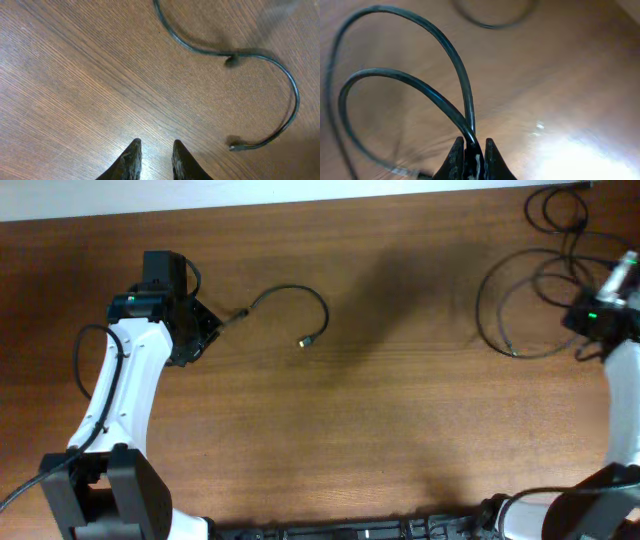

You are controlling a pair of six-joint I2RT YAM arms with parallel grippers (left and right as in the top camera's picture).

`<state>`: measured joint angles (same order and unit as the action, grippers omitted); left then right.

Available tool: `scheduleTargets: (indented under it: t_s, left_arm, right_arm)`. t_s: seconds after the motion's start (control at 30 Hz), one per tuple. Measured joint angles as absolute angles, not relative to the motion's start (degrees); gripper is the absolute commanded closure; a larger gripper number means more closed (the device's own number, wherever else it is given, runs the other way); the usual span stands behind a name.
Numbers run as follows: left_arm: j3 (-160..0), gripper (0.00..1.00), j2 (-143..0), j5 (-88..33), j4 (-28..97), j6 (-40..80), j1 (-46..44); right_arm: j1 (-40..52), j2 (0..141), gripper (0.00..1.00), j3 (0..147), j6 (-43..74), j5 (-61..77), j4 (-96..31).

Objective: Untangle cables
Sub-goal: 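Carry a second cable to the right edge with the right gripper, then return the right gripper and grasp the last cable in the center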

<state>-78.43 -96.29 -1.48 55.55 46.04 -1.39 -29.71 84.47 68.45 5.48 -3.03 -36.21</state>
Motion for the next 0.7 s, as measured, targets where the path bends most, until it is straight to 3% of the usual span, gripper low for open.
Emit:
scheduleTargets:
  t_s: [0.03, 0.17, 0.37, 0.47, 0.5, 0.53, 0.57, 0.6, 0.63, 0.7]
  left_arm:
    - [-78.4, 0.79, -96.3, -1.5, 55.7, 46.0, -1.4]
    - [-78.4, 0.77, -96.3, -1.5, 55.9, 46.0, -1.4]
    - [-78.4, 0.8, -96.3, -2.1, 55.9, 46.0, -1.4]
    - [-78.4, 0.8, -96.3, -3.1, 55.9, 46.0, -1.4]
    - [-78.4, 0.78, -96.3, -3.2, 55.9, 46.0, -1.4]
    - [-78.4, 0.47, -96.3, -3.2, 55.9, 46.0, -1.4]
    - [-78.4, 0.28, -96.3, -3.2, 55.9, 46.1, -1.4]
    - [-78.4, 0.09, -96.3, -3.2, 55.9, 45.9, -1.4]
    - [-78.4, 0.01, -96.3, -3.2, 55.9, 46.0, -1.4]
    - [-78.4, 0.01, -96.3, -3.2, 55.9, 46.0, -1.4]
  right_arm:
    - [-36.7, 85.1, 0.96, 68.2, 6.6, -3.3, -33.6]
    - [-50.2, 88.4, 0.96, 68.0, 7.6, -3.4, -23.6]
    - [-54.8, 107.5, 0.96, 68.0, 7.5, -5.0, -18.1]
    - [-56.2, 110.2, 0.96, 68.0, 7.5, -10.5, -16.6]
    - [-57.7, 110.2, 0.88, 68.0, 7.4, -14.8, -16.6]
    - [-59.6, 110.2, 0.14, 68.0, 7.7, -16.8, -16.4]
    - [-60.8, 110.2, 0.02, 68.0, 7.3, -15.6, -16.2]
    - [-61.8, 110.2, 0.01, 68.0, 7.5, -10.9, -16.1]
    - [-61.9, 110.2, 0.01, 68.0, 7.5, -5.9, -16.3]
    - [-60.3, 109.0, 0.01, 68.9, 7.6, 2.3, -18.6]
